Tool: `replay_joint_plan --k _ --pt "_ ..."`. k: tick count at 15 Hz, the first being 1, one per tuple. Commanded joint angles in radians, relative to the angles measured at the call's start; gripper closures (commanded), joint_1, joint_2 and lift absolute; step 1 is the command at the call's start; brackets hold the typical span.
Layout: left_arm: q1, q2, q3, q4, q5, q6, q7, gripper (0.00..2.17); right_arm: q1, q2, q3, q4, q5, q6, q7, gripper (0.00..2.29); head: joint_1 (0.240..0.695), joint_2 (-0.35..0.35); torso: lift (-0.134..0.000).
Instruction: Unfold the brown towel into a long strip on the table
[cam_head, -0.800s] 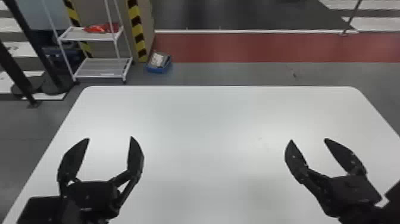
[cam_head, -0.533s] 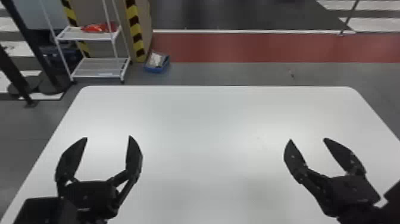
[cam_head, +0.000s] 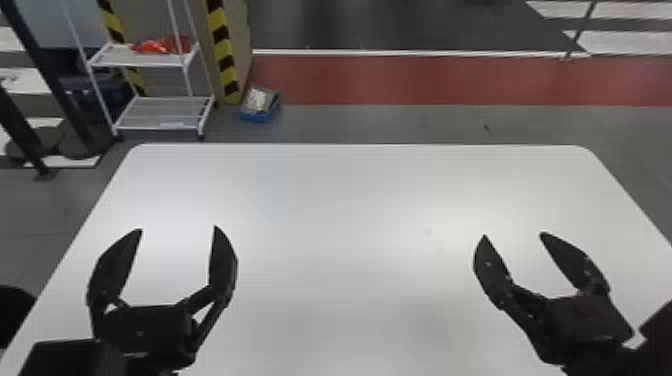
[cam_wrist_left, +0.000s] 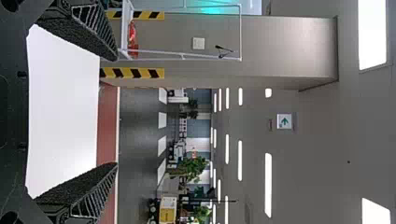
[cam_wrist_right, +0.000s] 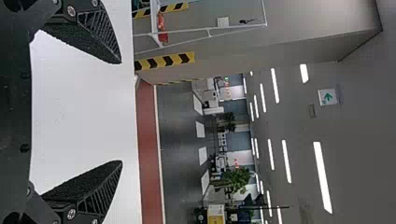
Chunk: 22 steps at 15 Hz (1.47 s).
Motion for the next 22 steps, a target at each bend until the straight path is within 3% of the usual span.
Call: replay_joint_plan --k 1,22 --pt "0.002 0.0 -0.003 -0.004 0.0 0.002 0.001 0.08 0.003 -0.001 0.0 -0.001 0.001 -0.006 0.0 0.12 0.695 -0.011 -0.117" --pt "0.006 0.002 -0.021 -0.005 -0.009 0.032 0.0 0.08 0.006 -0.004 -0.003 0.006 0.0 -0.012 0.0 0.12 0.695 -0.03 -0.117"
